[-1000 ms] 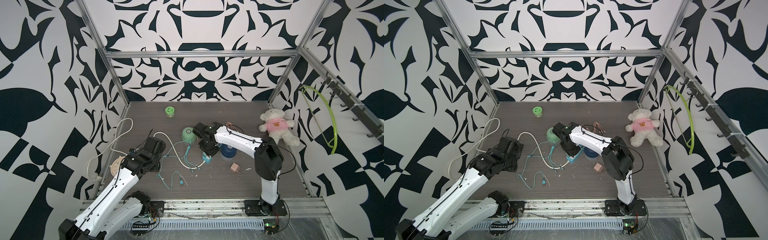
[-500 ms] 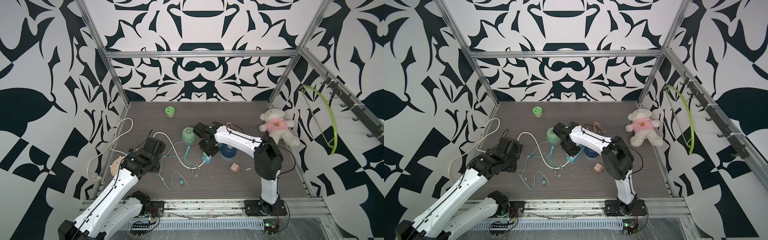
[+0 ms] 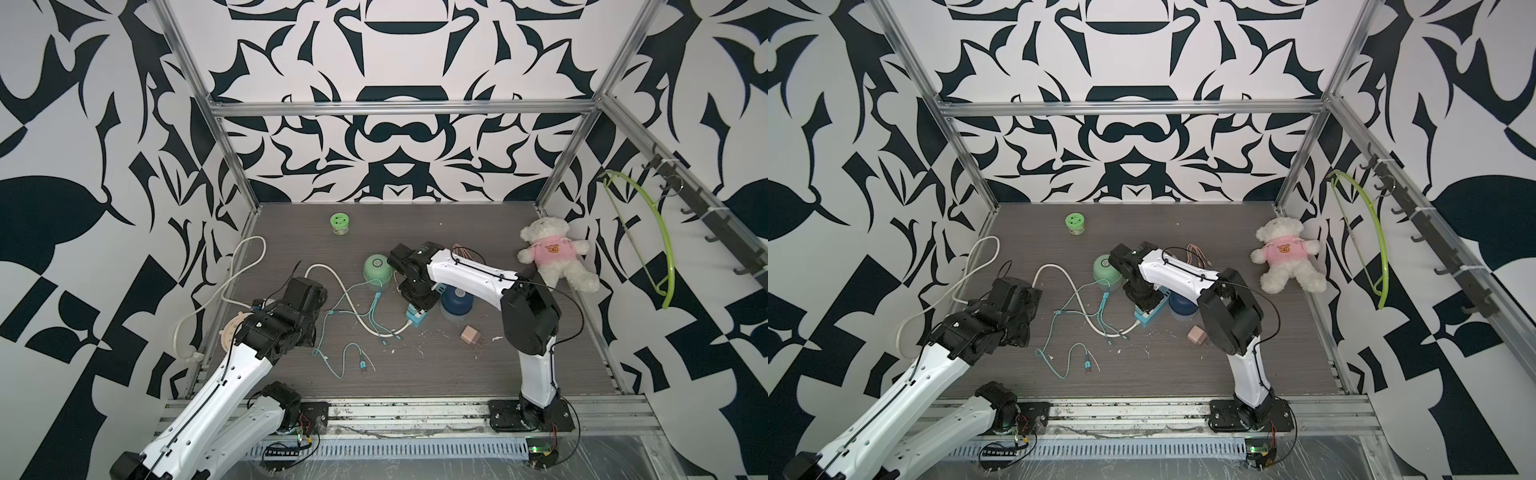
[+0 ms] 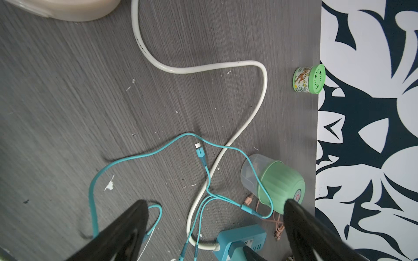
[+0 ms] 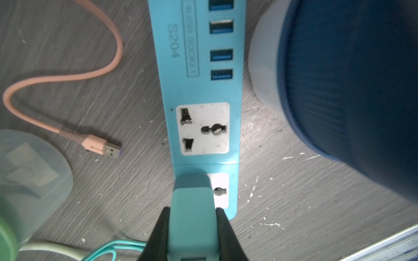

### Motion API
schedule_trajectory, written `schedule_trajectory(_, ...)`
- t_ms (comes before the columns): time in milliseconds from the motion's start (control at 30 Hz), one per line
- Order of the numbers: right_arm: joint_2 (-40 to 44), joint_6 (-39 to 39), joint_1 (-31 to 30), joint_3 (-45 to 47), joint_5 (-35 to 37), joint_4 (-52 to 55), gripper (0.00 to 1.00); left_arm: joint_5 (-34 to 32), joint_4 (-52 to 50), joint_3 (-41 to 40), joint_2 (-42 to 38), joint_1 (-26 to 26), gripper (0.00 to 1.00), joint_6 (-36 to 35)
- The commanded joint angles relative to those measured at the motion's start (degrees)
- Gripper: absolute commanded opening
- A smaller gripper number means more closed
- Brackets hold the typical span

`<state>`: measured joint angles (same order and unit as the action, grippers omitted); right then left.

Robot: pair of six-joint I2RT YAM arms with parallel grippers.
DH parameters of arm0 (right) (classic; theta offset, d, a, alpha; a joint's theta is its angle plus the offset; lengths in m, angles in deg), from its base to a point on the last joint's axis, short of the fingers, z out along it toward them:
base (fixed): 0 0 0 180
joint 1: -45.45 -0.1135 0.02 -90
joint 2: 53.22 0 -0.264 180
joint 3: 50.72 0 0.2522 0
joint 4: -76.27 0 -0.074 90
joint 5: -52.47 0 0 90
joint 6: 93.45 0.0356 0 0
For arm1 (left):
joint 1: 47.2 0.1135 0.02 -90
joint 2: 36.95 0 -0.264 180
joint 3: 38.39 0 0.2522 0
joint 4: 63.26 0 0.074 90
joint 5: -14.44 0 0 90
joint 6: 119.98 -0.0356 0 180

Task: Charge the cordless meat grinders
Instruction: Insert the plug into the socket.

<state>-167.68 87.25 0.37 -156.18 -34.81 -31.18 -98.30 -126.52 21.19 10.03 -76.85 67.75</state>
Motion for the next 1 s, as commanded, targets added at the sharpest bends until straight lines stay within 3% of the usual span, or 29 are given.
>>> schedule_trajectory(0, -0.3, -1.1, 0.2, 0.9, 2.7, 1.0, 0.0, -0.7, -2.1, -0.4, -0.1, -0.1, 0.97, 0.2)
schedule_trajectory(500, -3.7, -2.6, 0.2, 4.5, 4.3, -0.2, 0.0, -1.7, -3.3, -0.3, -1.4, 0.0, 0.97, -0.1)
schedule_trajectory(567, -1.9, -3.3, 0.2, 3.3, 6.0, 0.2, 0.16, -2.0, -3.1, -0.1, -1.5, -0.1, 0.97, -1.0)
schedule_trajectory(733, 3.6, -6.1, 0.2, 0.0, 10.1, 1.1, 0.42, -3.1, -3.1, 0.1, -1.0, -0.1, 0.99, -3.2)
schedule_trajectory(900, 7.1, -7.8, 0.3, 1.9, 8.9, -0.3, 0.7, -4.0, -4.4, 0.8, -0.4, 0.0, 1.0, -4.0)
schedule_trajectory(967, 7.5, -8.8, 0.3, 2.4, 6.5, -0.5, 0.72, -4.1, -4.4, 0.6, -0.8, 0.0, 1.0, -4.0)
